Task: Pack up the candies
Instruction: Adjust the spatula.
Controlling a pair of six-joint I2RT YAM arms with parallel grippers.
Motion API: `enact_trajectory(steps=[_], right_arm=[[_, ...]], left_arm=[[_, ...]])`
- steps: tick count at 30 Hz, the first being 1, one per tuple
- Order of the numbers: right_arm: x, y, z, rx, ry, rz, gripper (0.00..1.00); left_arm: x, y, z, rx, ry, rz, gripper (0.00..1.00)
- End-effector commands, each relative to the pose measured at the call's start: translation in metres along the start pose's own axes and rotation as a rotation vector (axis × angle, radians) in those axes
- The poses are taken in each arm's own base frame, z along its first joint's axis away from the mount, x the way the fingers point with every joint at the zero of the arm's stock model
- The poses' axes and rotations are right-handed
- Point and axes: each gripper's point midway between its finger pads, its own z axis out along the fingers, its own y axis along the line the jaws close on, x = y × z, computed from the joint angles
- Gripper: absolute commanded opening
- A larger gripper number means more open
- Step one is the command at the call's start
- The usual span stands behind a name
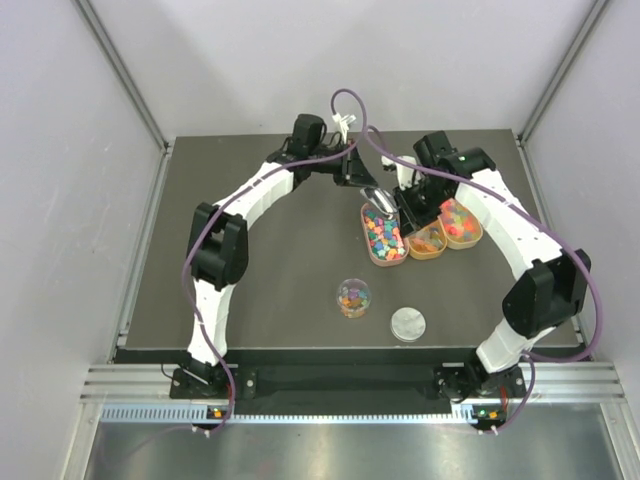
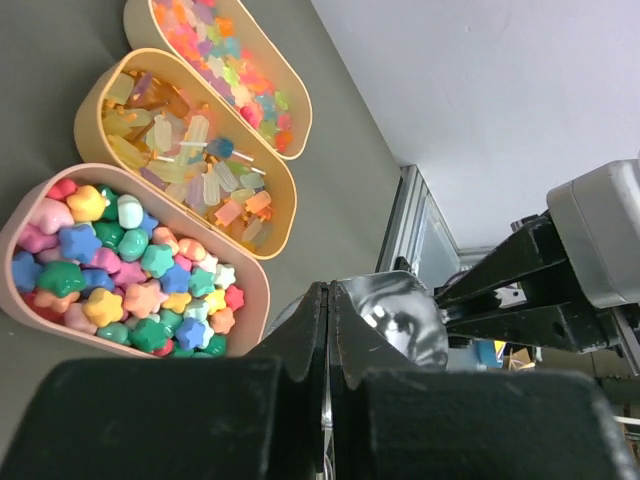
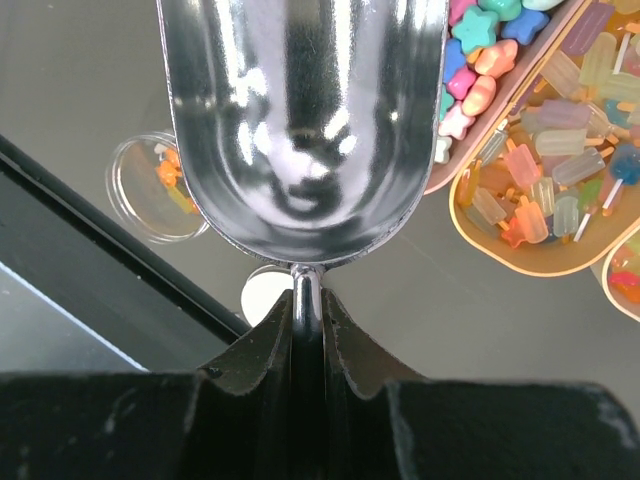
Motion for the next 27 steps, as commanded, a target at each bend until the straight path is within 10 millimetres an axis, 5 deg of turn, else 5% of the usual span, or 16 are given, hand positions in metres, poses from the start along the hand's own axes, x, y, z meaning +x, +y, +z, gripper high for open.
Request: enact_trajectory(steps=[1, 8, 15, 27], right_arm=[[-0.012, -0.003, 0.001, 0.024, -0.041, -0.046, 0.0], [-0.014, -0.018, 0.007, 0.056, -0.042, -0.031, 0.0], [-0.059, -0.018, -0.017, 0.083, -0.165, -0.106, 0.0], [-0.084, -0.008, -0.043, 0.08, -0.288, -0.151, 0.0]], left_arm=[[-0.015, -0.025, -0.009, 0.037, -0.04, 0.083, 0.0], [-0.004, -0.026, -0.014, 0.025, -0.021, 0.064, 0.0], [0.021, 0.0, -0.006, -0.011, 0.036, 0.012, 0.0], [0.016, 0.002, 0.002, -0.008, 0.027, 0.02, 0.0]])
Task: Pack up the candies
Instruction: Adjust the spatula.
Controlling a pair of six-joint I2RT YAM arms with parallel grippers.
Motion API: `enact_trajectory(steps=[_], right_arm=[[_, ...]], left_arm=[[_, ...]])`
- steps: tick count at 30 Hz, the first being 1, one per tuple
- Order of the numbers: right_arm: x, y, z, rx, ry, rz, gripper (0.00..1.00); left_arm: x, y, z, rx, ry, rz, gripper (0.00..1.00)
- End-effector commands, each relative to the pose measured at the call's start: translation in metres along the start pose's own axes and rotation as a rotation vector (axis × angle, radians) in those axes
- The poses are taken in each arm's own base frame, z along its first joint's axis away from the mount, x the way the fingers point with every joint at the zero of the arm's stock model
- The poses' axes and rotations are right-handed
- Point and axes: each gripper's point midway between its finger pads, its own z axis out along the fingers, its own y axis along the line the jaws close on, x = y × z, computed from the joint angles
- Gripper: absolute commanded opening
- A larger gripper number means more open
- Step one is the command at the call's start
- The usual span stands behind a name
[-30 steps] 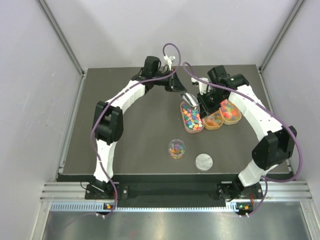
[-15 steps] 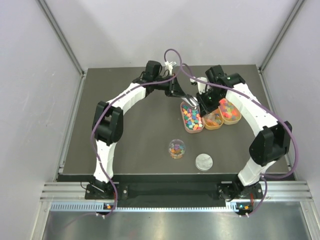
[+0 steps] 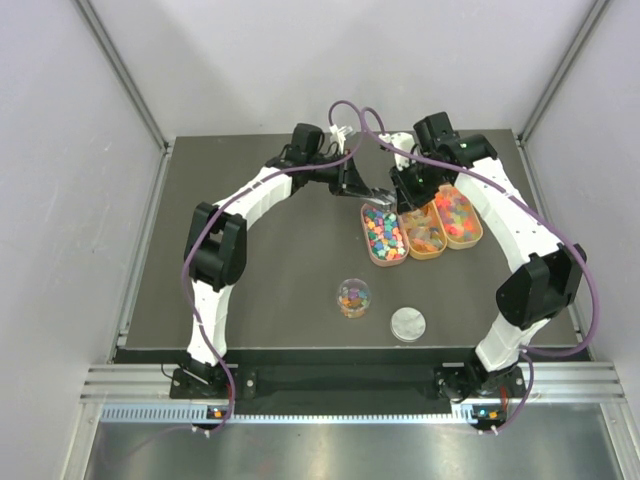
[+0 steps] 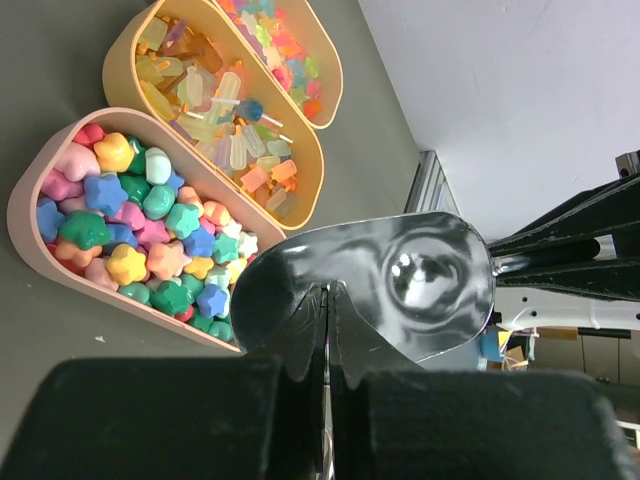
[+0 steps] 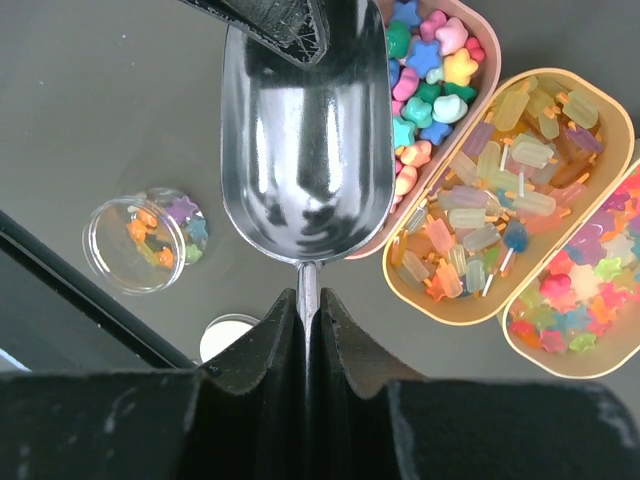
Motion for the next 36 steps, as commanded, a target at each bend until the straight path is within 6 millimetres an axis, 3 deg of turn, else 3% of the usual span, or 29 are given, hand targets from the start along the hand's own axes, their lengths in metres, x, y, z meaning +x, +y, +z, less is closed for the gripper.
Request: enact_trajectory(steps=[1, 12, 16, 20, 22, 23, 26, 27, 31, 36], right_arm=[[-0.039, 0.004, -0.027, 0.017, -0.173, -0.045, 0.0], [-0.068, -0.004, -0.043, 0.072, -0.261, -0.034, 0.0], [-0.068, -0.003, -0.043, 0.071, -0.261, -0.027, 0.0], [-0.052, -0.007, -0.035, 0.089, -0.214, 0.005, 0.0], [-0.041, -0.007, -0.035, 0.102, -0.195, 0.043, 0.0], [-0.025, -0.008, -0.026, 0.103, -0.151, 0.069, 0.0], [0.006, -0.001, -0.019, 0.088, -0.078, 0.132, 0.0], [0.015, 0.0, -0.017, 0.085, -0.056, 0.153, 0.0], [0.041, 0.004, -0.007, 0.071, 0.009, 0.227, 0.0], [0.058, -0.002, 0.001, 0.084, 0.077, 0.325, 0.0]], left_arm=[[-0.008, -0.018, 0.002, 0.03, -0.014, 0.063, 0.0], [0.006, -0.019, 0.009, 0.044, 0.015, 0.029, 0.0], [0.004, -0.02, 0.011, 0.047, 0.012, 0.031, 0.0], [-0.011, -0.023, 0.008, 0.032, -0.022, 0.079, 0.0], [-0.025, -0.016, -0.001, -0.023, -0.057, 0.141, 0.32], [-0.043, -0.02, -0.008, -0.054, -0.095, 0.198, 0.44], [-0.079, 0.002, -0.028, -0.224, -0.177, 0.339, 0.76], [-0.09, 0.017, -0.035, -0.309, -0.218, 0.358, 0.98], [-0.099, 0.075, -0.047, -0.509, -0.231, 0.418, 0.98], [-0.089, 0.133, -0.03, -0.583, -0.2, 0.396, 0.97]])
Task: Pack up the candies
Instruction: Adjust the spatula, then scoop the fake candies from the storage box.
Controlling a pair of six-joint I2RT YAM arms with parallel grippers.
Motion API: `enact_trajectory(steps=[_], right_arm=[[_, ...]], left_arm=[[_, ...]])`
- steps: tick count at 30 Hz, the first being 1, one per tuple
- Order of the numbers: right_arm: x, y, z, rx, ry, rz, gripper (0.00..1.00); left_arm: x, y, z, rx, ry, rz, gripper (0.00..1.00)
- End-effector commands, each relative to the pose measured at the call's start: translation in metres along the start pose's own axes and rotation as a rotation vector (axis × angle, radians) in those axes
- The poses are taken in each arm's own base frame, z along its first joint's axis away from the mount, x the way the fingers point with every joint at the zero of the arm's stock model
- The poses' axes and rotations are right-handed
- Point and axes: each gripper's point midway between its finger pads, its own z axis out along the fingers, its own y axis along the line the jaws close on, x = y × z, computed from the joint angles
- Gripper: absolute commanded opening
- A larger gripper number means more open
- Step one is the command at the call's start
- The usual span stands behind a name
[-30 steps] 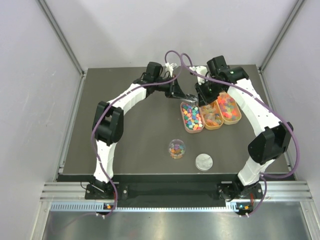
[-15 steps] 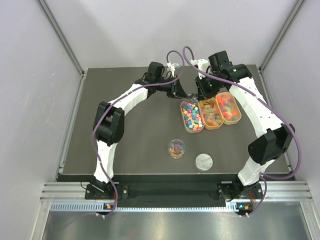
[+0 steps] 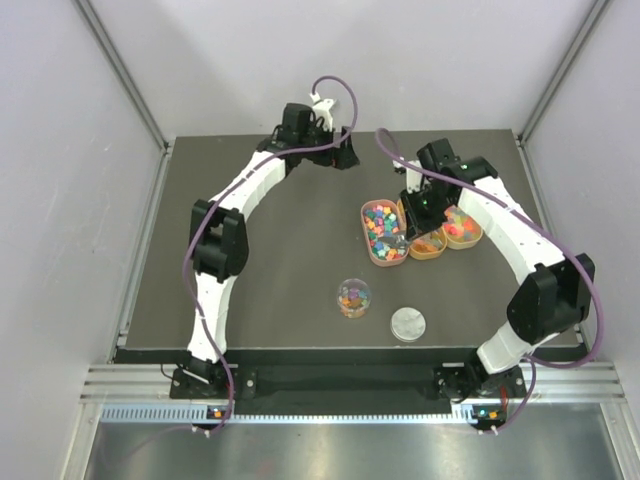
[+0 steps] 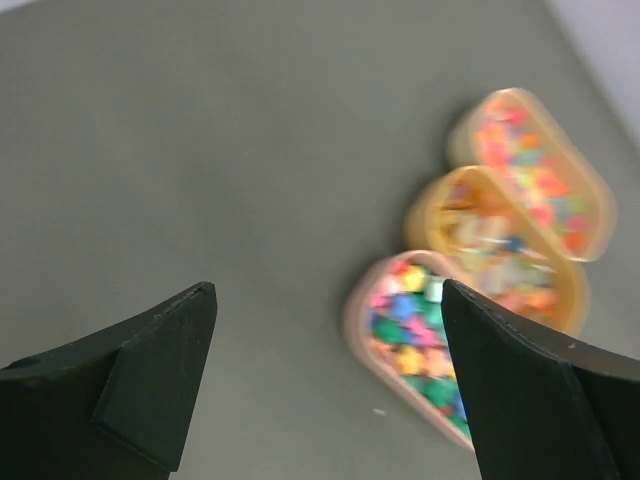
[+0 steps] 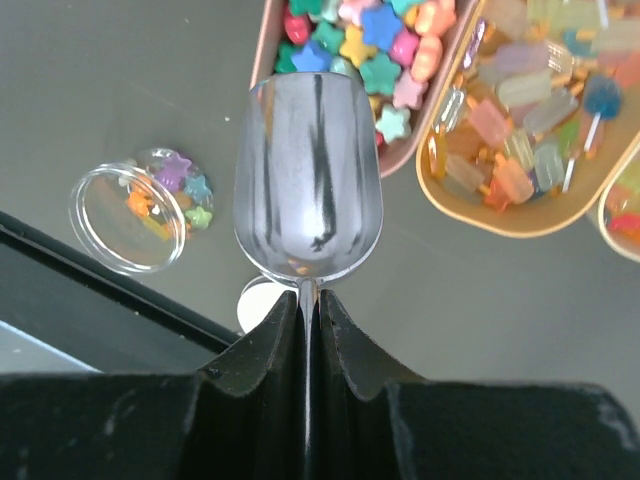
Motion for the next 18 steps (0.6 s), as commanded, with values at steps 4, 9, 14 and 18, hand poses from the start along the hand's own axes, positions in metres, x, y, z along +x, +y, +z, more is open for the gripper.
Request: enact_trajectory(steps=[4, 9, 14, 18], right_arm=[[0.007, -0.012, -0.003, 0.044, 0.015, 0.121, 0.0], [0.025, -0.011, 0.008, 0.037, 0.087, 0.139, 0.0], [0.041, -0.011, 0.018, 0.036, 0.143, 0.148, 0.0], [0.035, -0.011, 0.024, 0.042, 0.152, 0.14, 0.0]], left_arm=[[0.061, 0.058, 0.055, -0.121, 0.073, 0.008, 0.94], [0.075, 0.057, 0.077, -0.088, 0.075, -0.012, 0.93], [0.084, 0.051, 0.093, -0.041, 0.059, -0.034, 0.93], [0.091, 0.04, 0.099, 0.013, 0.067, -0.076, 0.93]])
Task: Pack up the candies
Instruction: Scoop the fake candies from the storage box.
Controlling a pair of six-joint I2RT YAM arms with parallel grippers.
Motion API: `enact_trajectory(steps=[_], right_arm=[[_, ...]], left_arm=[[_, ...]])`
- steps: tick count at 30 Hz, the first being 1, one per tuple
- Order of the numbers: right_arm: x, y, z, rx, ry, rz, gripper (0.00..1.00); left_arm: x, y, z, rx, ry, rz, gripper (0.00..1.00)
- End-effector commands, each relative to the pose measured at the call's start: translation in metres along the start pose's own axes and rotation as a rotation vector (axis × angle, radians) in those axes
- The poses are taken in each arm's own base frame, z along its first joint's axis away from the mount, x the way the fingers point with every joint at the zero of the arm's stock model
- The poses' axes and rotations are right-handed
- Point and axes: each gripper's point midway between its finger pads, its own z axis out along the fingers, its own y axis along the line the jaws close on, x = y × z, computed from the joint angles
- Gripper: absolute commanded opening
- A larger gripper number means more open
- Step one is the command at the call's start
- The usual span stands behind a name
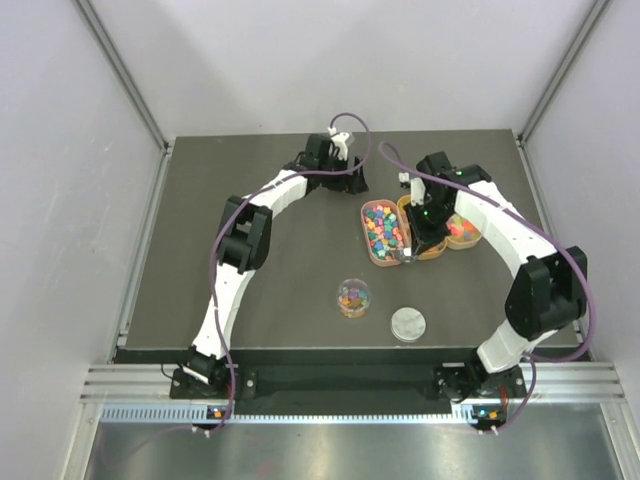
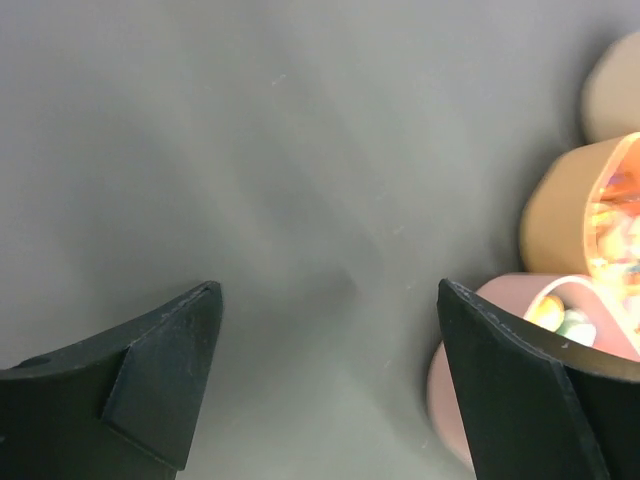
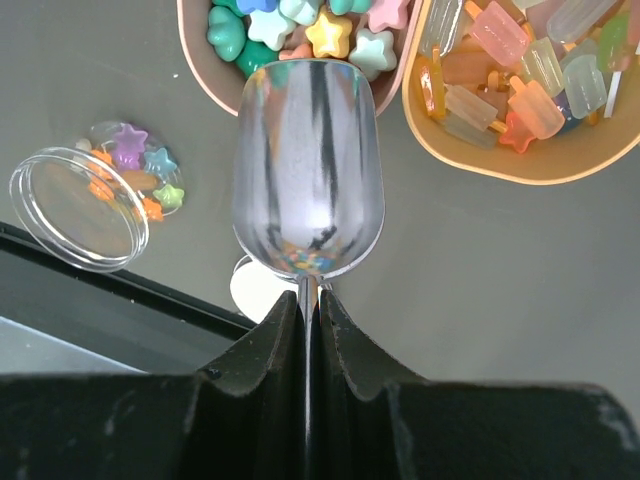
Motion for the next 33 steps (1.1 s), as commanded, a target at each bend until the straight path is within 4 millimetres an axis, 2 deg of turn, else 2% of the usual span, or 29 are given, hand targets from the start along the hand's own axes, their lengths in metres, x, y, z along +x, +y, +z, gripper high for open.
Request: enact_trajectory(steps=[1, 3, 6, 7, 9, 15, 18, 21, 23, 26, 30, 33], right_arm=[[-0.009, 0.003, 0.001, 0.006, -0.001, 0.007, 0.0], [-0.012, 0.004, 0.007, 0.003, 0.01, 0.009, 0.0], [-0.015, 0.009, 0.015, -0.007, 0.026, 0.007, 0.0], [-0.017, 0.01, 0.017, -0.009, 0.027, 0.007, 0.0], [-0.018, 0.013, 0.023, -0.008, 0.041, 0.004, 0.0], [-0.023, 0.024, 0.037, -0.016, 0.067, 0.013, 0.0], [-0.006, 0.032, 0.043, -0.017, 0.114, 0.03, 0.0], [0.021, 0.039, 0.05, -0.018, 0.18, 0.046, 0.0], [0.025, 0.047, 0.05, -0.029, 0.19, 0.045, 0.0], [0.018, 0.056, 0.047, -0.053, 0.179, 0.041, 0.0], [-0.012, 0.061, 0.045, -0.062, 0.124, 0.041, 0.0], [-0.029, 0.062, 0.045, -0.07, 0.095, 0.044, 0.0]], left_arm=[[-0.011, -0.023, 0.01, 0.092, -0.045, -0.016, 0.93], [-0.008, -0.032, 0.01, 0.116, -0.036, -0.025, 0.93], [-0.006, -0.055, 0.004, 0.18, -0.029, -0.031, 0.93], [0.003, -0.057, 0.004, 0.19, -0.01, -0.038, 0.93], [0.005, -0.068, 0.002, 0.209, -0.01, -0.028, 0.93], [0.04, -0.078, -0.002, 0.253, 0.066, -0.097, 0.91], [0.051, -0.081, -0.006, 0.259, 0.081, -0.115, 0.91], [0.055, -0.083, -0.009, 0.263, 0.092, -0.119, 0.91], [0.058, -0.082, -0.009, 0.262, 0.1, -0.125, 0.9], [0.059, -0.083, -0.008, 0.268, 0.102, -0.142, 0.9], [0.058, -0.081, -0.004, 0.252, 0.1, -0.175, 0.89], [0.048, -0.083, -0.003, 0.25, 0.067, -0.188, 0.89]])
